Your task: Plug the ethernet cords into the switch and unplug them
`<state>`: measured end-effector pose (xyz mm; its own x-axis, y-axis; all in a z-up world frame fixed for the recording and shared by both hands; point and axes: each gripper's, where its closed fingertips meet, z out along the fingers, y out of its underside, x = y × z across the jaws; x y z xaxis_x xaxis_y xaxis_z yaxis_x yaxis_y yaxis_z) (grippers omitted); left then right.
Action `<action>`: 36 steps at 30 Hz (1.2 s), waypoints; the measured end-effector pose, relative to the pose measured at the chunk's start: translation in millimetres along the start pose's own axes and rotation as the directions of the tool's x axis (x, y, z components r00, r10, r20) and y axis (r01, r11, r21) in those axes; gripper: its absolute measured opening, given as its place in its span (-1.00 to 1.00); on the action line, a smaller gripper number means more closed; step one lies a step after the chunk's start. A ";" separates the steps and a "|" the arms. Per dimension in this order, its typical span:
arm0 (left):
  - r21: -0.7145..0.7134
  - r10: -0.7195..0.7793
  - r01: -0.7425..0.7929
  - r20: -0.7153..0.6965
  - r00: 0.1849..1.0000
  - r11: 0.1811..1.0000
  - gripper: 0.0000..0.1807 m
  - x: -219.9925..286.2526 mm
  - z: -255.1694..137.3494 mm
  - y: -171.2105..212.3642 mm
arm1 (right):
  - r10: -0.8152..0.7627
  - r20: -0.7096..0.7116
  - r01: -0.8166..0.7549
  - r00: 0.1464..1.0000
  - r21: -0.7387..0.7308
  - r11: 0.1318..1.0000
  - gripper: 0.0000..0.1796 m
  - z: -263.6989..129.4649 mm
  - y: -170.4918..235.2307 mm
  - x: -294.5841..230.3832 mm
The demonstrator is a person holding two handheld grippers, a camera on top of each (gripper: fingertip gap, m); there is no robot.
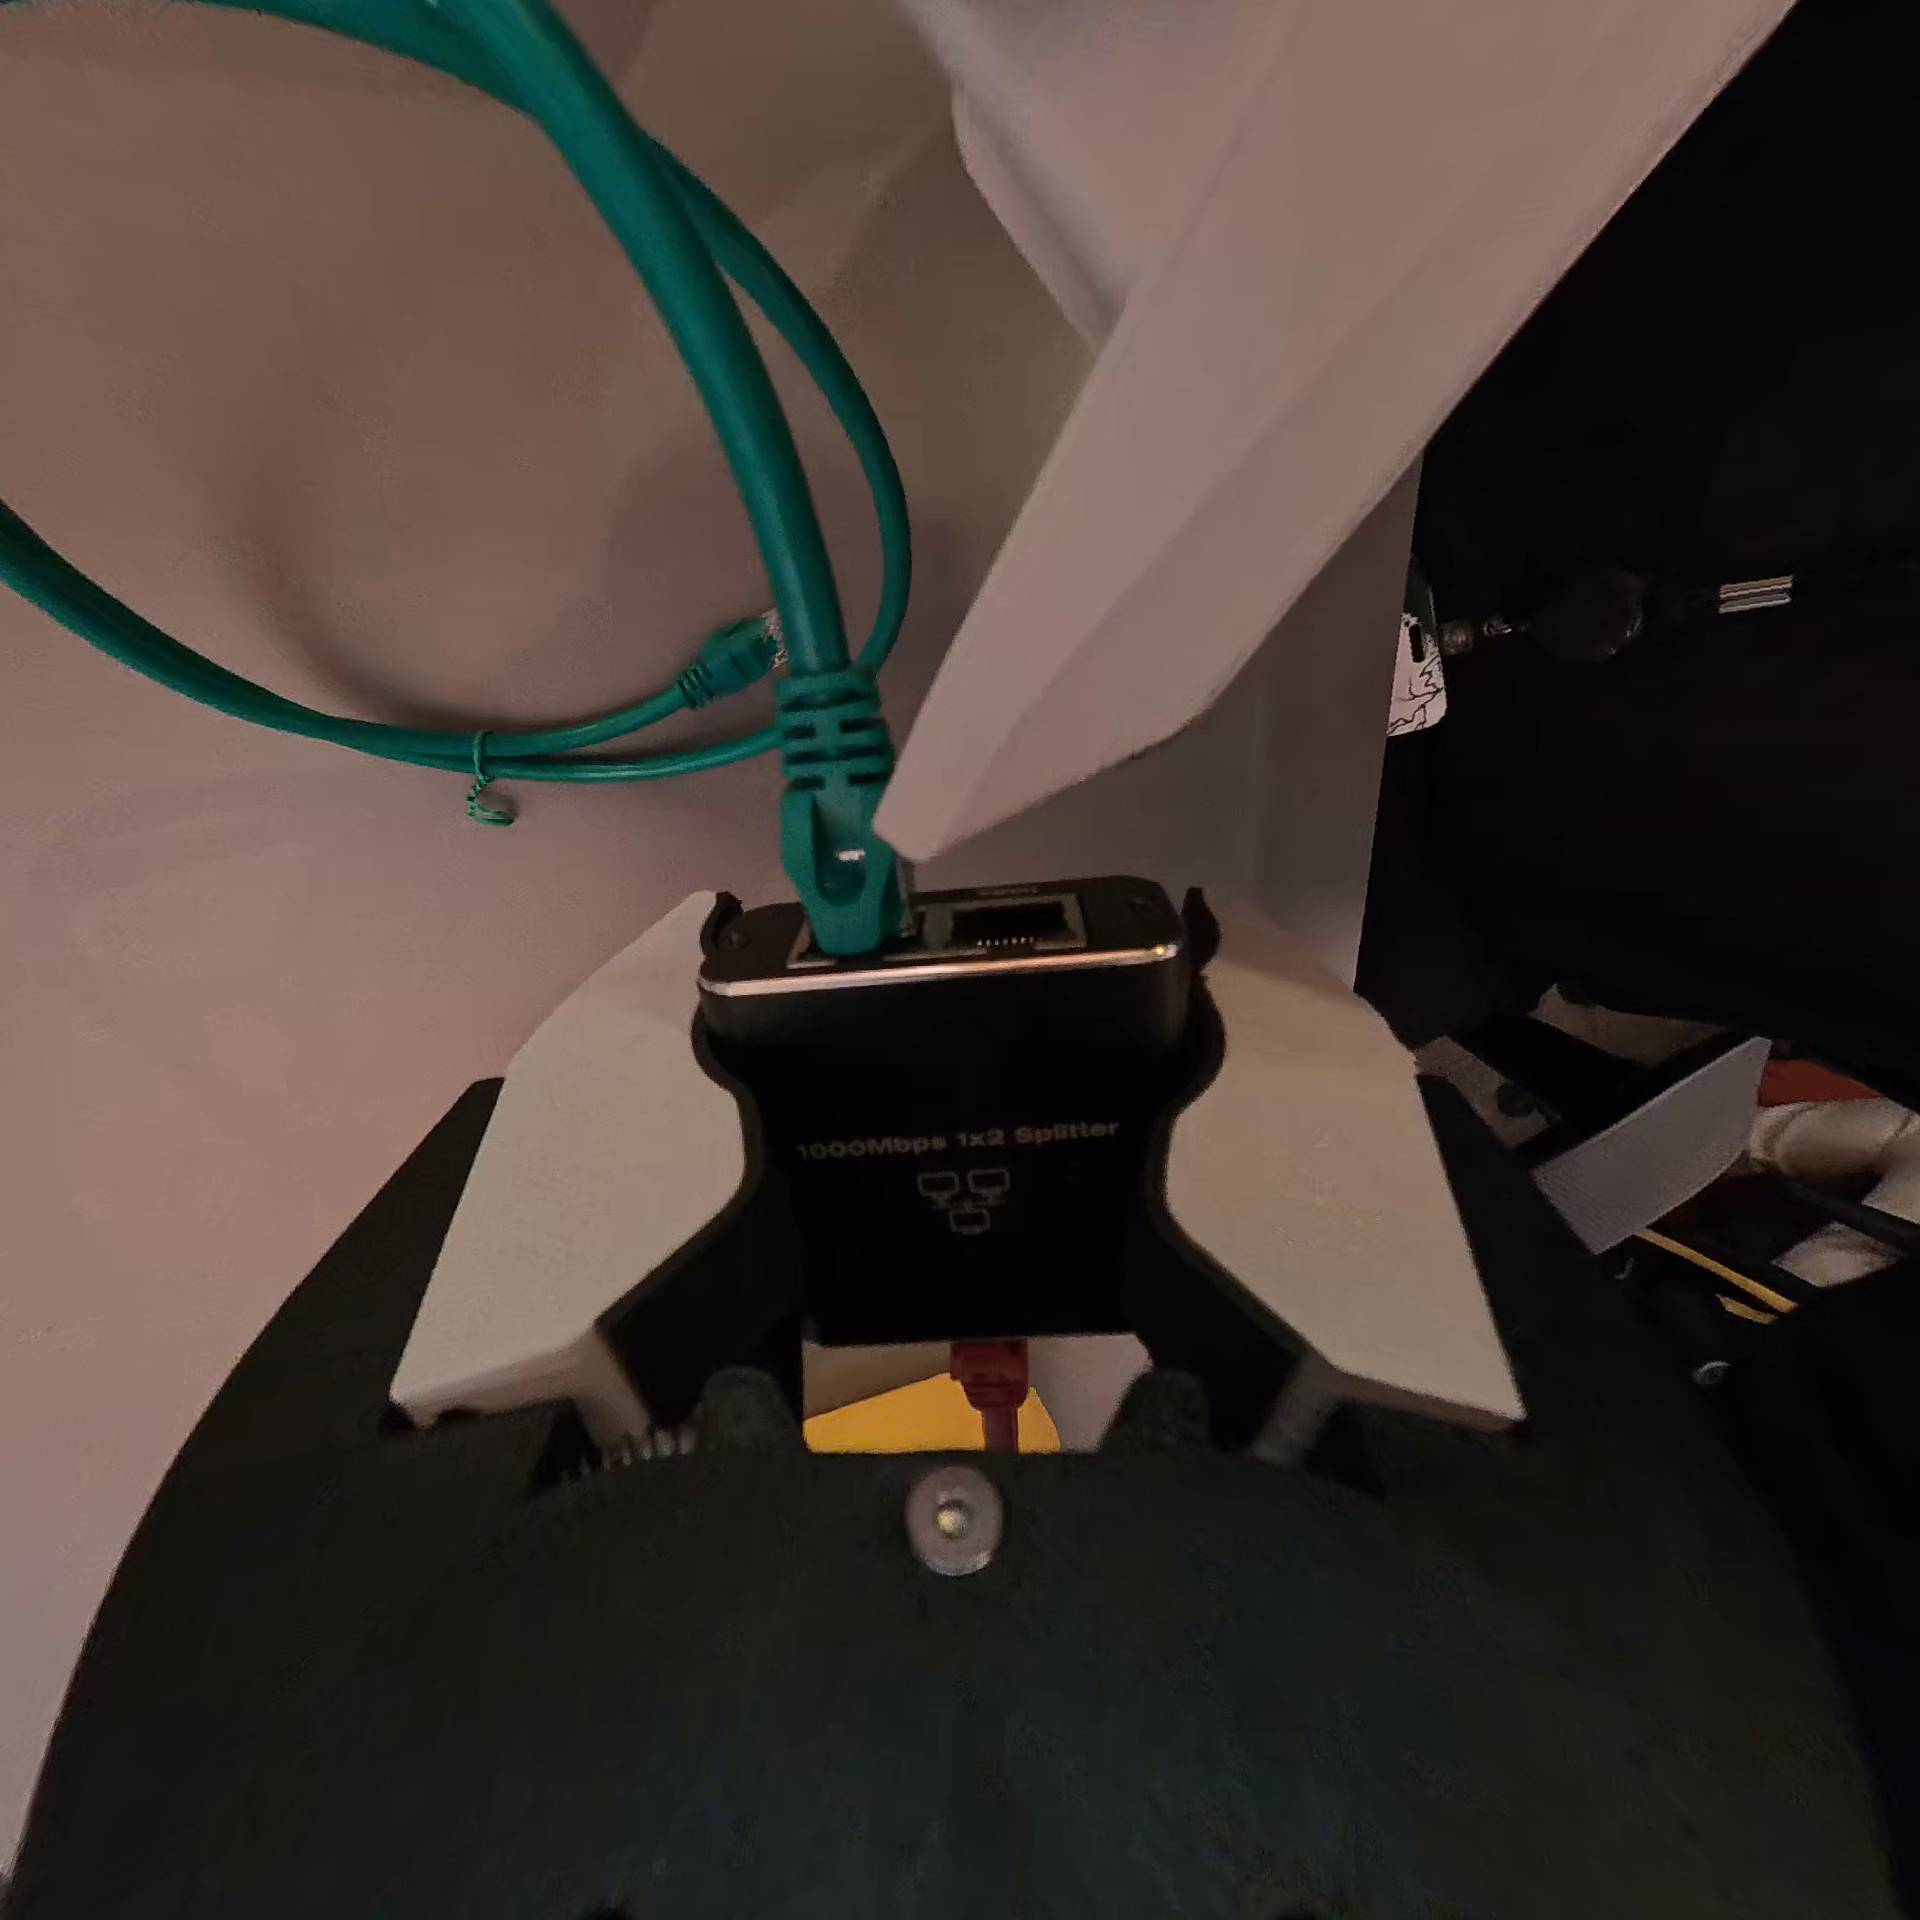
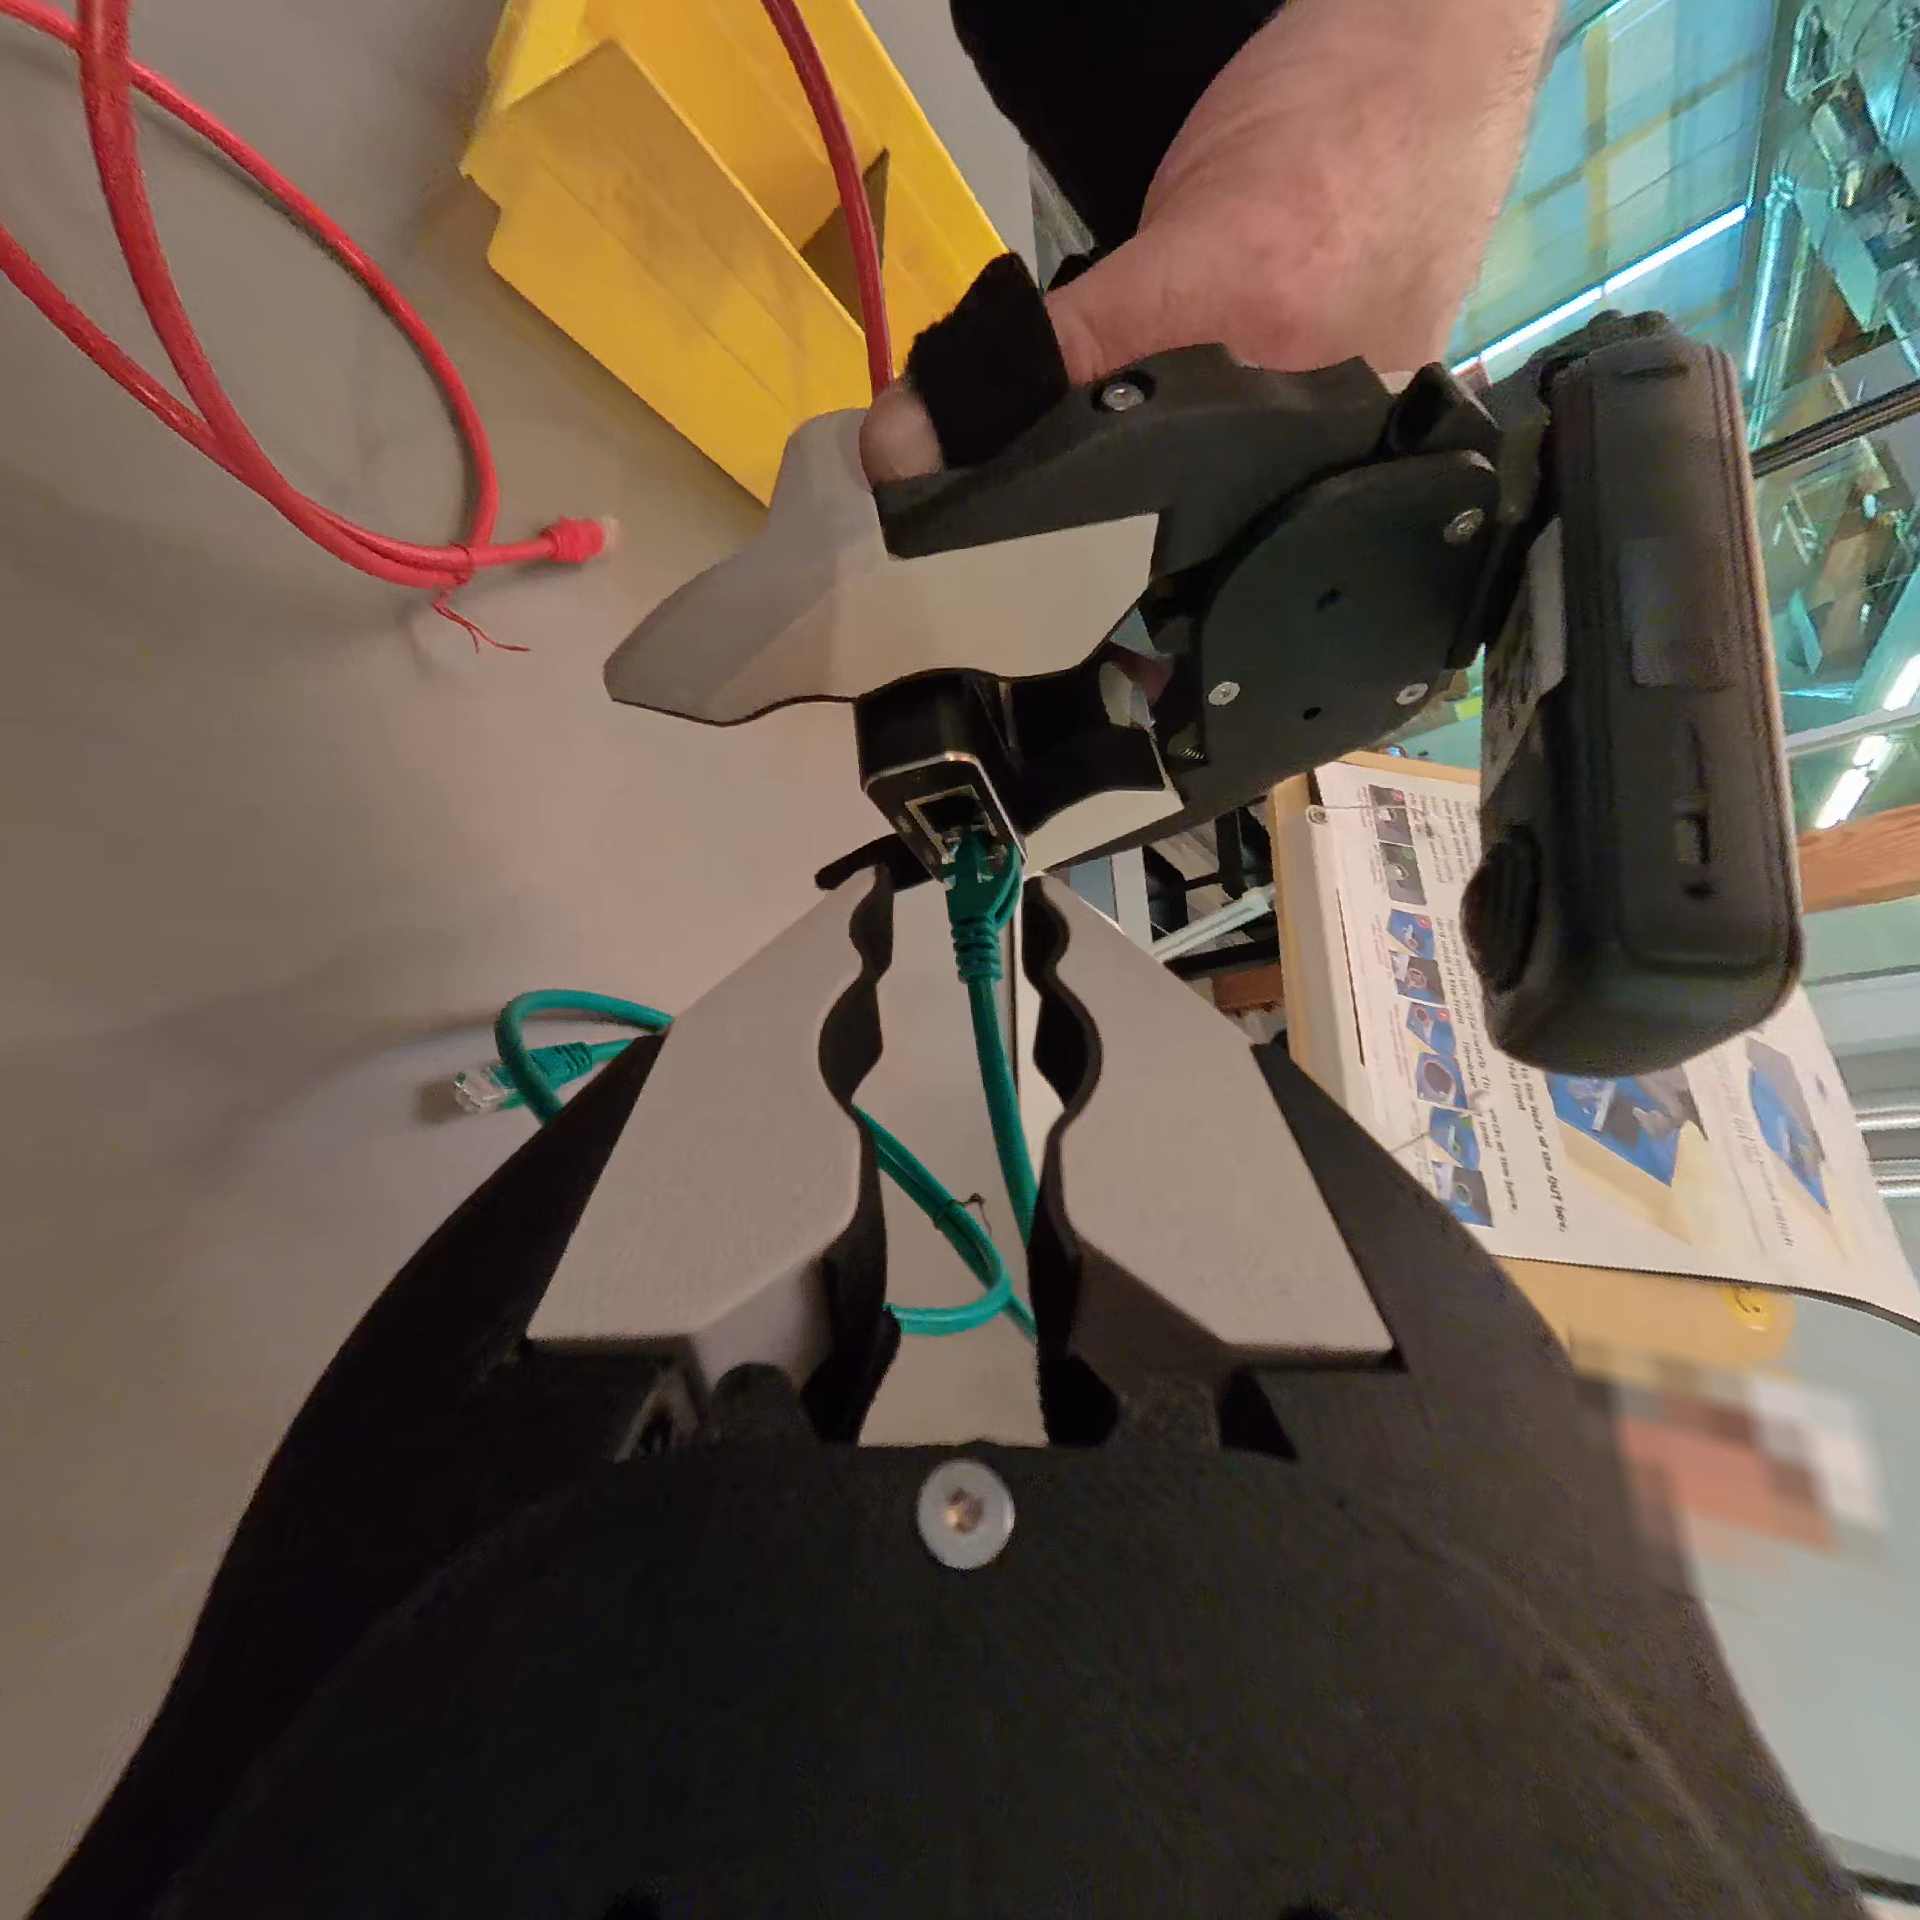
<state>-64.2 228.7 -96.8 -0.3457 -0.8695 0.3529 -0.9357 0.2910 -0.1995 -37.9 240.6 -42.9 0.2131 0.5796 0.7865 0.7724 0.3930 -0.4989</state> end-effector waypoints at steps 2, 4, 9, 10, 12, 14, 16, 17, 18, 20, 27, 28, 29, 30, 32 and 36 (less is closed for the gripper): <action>-0.003 0.002 -0.002 -0.006 1.000 1.000 -0.13 1.2 -1.7 -4.4 | -0.014 -0.017 0.014 1.000 -0.025 1.000 -0.75 0.3 3.9 3.1; -0.007 0.006 -0.007 -0.014 1.000 1.000 -0.13 3.7 -3.5 -8.7 | -0.019 -0.027 0.018 0.999 -0.039 0.999 -0.76 0.2 7.1 5.4; -0.022 0.004 -0.005 -0.022 1.000 1.000 -0.13 6.0 -6.7 -14.7 | -0.028 -0.045 0.026 0.999 -0.045 0.999 -0.81 -3.5 10.2 10.3; -0.020 0.001 -0.001 -0.025 1.000 1.000 -0.13 6.2 -7.4 -16.1 | -0.030 -0.047 0.028 0.998 -0.047 0.999 -0.80 -4.3 10.9 11.2; -0.031 -0.004 0.003 -0.030 1.000 1.000 -0.13 6.7 -8.2 -17.1 | -0.029 -0.047 0.027 0.998 -0.047 0.999 -0.81 -5.3 11.8 11.8; -0.039 -0.003 0.002 -0.032 0.999 0.999 -0.13 7.4 -8.8 -18.5 | -0.030 -0.051 0.027 0.998 -0.045 0.999 -0.85 -7.1 11.9 13.7; -0.042 0.002 -0.003 -0.030 1.000 0.999 -0.14 7.5 -9.7 -21.1 | -0.024 -0.045 0.022 0.999 -0.037 0.999 -0.83 -8.9 10.9 14.2; -0.040 0.003 -0.004 -0.032 0.999 0.999 -0.14 7.6 -10.4 -22.7 | -0.024 -0.047 0.023 0.999 -0.030 0.999 -0.82 -9.9 9.7 14.9; -0.041 0.005 -0.006 -0.030 1.000 0.999 -0.14 7.2 -11.0 -23.7 | -0.027 -0.050 0.026 0.998 -0.027 0.999 -0.81 -10.7 8.8 15.6; -0.045 0.007 -0.008 -0.027 1.000 0.999 -0.14 6.1 -11.7 -25.4 | -0.037 -0.055 0.035 0.998 -0.035 0.999 -0.81 -11.1 9.5 16.7; -0.055 0.011 -0.012 -0.027 1.000 0.998 -0.14 4.5 -11.6 -28.3 | -0.068 -0.065 0.065 0.996 -0.049 0.997 -0.86 -13.2 12.1 19.0; -0.057 0.011 -0.013 -0.029 1.000 0.998 -0.13 4.6 -11.6 -28.5 | -0.075 -0.065 0.071 0.995 -0.051 0.996 -0.86 -13.3 12.4 19.0; -0.058 0.013 -0.015 -0.029 0.999 0.998 -0.13 4.6 -11.6 -28.7 | -0.081 -0.064 0.077 0.995 -0.053 0.996 -0.86 -13.4 12.5 18.9; -0.058 0.015 -0.016 -0.028 0.999 0.998 -0.13 4.5 -11.6 -29.1 | -0.086 -0.064 0.083 0.994 -0.055 0.995 -0.86 -13.7 12.6 18.8; -0.061 0.017 -0.019 -0.027 0.999 0.998 -0.13 4.4 -11.9 -29.3 | -0.098 -0.063 0.094 0.993 -0.058 0.994 -0.87 -14.0 12.8 18.9; -0.066 0.021 -0.023 -0.029 0.999 0.998 -0.13 4.0 -11.9 -30.3 | -0.117 -0.058 0.113 0.991 -0.066 0.991 -0.87 -14.5 13.7 18.7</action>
<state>-38.1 221.1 -78.5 -0.3670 -0.8514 0.3747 -0.9302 0.3365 -0.1465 -14.8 246.5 -29.7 0.1553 0.4873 0.8593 0.8296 0.4079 -0.3812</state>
